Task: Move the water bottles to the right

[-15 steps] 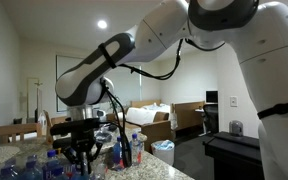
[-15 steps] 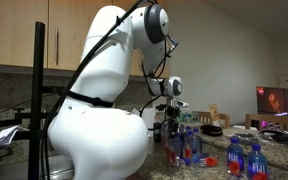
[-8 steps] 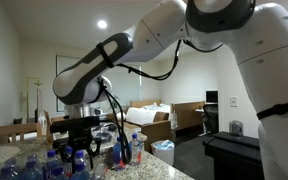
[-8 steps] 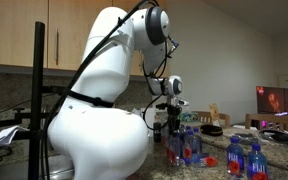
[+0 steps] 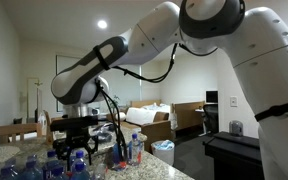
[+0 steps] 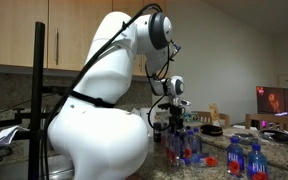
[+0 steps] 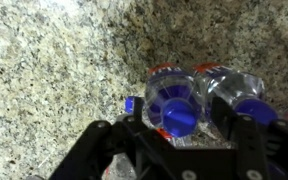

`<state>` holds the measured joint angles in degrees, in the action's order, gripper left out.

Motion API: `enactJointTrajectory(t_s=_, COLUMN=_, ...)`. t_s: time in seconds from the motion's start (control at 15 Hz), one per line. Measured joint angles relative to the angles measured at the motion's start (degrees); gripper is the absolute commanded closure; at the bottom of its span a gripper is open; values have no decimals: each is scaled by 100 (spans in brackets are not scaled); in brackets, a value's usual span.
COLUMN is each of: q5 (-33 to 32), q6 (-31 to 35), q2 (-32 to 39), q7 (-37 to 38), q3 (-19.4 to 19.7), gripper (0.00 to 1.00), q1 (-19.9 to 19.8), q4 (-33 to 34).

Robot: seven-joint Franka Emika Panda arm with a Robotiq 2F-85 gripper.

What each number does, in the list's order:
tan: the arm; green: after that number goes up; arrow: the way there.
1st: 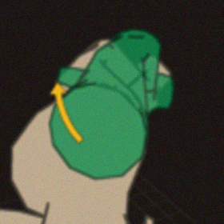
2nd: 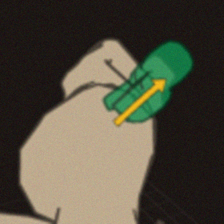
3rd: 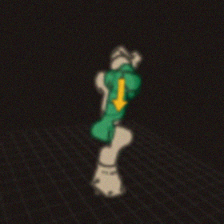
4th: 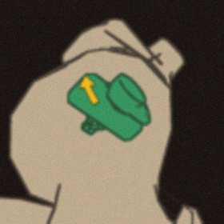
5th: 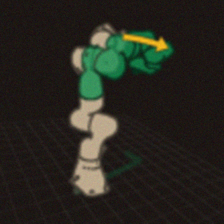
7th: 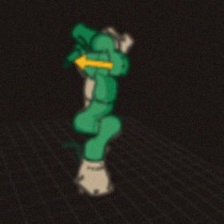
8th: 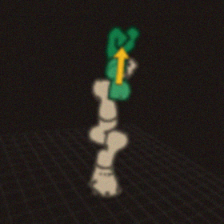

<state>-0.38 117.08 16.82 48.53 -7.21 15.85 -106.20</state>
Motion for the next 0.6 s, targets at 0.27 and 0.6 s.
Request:
enactJointTrajectory(t_s=0.27, q5=-2, q6=-20, q2=100, q7=-66, q3=14, gripper=85, q1=0, q4=103)
enactJointTrajectory(t_s=0.6, q5=-3, q6=-24, q2=112, q7=-68, q3=18, gripper=88, q1=1, q4=119)
